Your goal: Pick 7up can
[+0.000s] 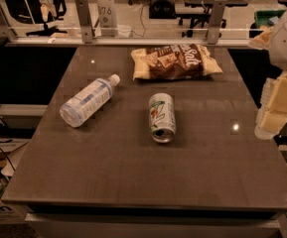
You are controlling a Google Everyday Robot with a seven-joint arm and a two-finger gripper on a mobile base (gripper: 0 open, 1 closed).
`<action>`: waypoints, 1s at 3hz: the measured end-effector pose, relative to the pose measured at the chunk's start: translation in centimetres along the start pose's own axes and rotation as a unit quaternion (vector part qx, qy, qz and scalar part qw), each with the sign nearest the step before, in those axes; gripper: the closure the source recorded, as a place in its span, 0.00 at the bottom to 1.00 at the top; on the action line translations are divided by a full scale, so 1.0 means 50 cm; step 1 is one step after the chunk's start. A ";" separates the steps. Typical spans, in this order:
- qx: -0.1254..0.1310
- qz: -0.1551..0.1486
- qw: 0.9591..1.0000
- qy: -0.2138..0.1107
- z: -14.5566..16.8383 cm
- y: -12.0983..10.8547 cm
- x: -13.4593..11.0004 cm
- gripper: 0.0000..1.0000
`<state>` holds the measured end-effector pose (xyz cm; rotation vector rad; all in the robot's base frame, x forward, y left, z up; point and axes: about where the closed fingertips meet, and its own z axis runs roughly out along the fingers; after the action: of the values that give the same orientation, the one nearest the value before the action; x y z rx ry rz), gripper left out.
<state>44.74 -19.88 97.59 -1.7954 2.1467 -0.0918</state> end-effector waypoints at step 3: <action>-0.009 -0.147 0.985 -0.085 0.052 -0.014 -0.156 0.00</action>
Offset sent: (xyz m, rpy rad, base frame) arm 0.0299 0.0855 -0.0086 0.1039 -0.0571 0.3636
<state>47.33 -12.05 97.00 -2.0400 1.7614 0.0116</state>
